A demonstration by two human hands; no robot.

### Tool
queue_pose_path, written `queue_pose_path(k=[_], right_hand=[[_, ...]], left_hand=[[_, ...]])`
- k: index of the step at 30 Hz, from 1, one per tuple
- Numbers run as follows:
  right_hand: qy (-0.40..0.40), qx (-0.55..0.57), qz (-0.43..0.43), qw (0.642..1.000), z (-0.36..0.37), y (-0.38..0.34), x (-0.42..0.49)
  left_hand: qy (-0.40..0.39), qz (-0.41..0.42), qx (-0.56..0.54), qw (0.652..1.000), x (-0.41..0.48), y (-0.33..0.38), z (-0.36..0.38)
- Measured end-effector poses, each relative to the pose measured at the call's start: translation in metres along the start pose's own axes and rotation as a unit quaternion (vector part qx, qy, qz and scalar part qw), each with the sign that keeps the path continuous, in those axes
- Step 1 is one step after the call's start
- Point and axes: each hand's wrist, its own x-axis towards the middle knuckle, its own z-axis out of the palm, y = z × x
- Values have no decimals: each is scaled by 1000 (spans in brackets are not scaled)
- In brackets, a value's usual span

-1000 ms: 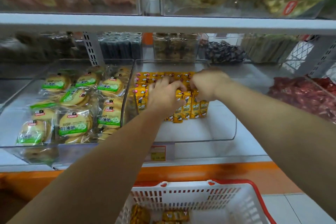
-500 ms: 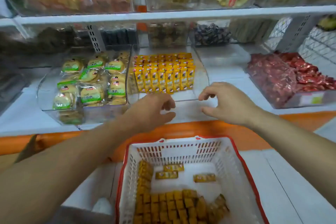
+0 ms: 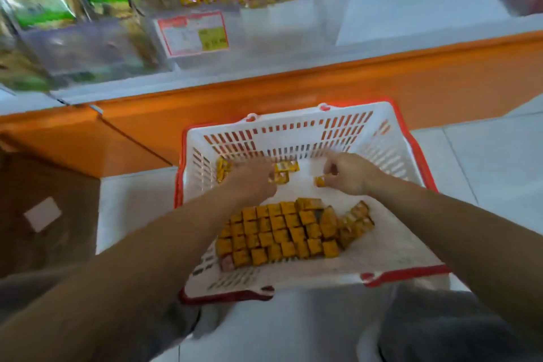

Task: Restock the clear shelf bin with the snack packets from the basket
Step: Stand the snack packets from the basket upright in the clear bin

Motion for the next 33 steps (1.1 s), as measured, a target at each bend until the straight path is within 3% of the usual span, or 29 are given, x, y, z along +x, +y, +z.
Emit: queue_pose_path(k=[3, 6, 13, 14, 16, 18, 20, 23, 28, 33], right_hand=[[-7, -10, 49, 999, 38, 16, 32], [-6, -61, 57, 996, 62, 35, 51], [55, -161, 58, 984, 75, 50, 69], [55, -142, 55, 987, 74, 49, 69], [32, -4, 50, 998, 69, 44, 62], [-11, 184, 48, 982, 68, 34, 49], [-53, 259, 40, 964, 73, 28, 36], [-103, 206, -9, 973, 78, 26, 27], [-116, 138, -30, 983, 79, 30, 32], [-44, 138, 4, 989, 83, 34, 37]], left_hand=[[45, -53, -34, 997, 34, -10, 42], [39, -95, -46, 994, 64, -21, 68], [95, -77, 5, 992, 90, -36, 95], [96, -70, -6, 993, 89, -37, 95], [93, -61, -57, 992, 85, -40, 93], [125, -38, -99, 986, 82, -42, 90], [163, -23, -132, 977, 82, -39, 88], [150, -29, -155, 976, 88, -30, 87], [106, -55, -77, 990, 100, -28, 97], [135, -65, -31, 988, 99, -33, 102]])
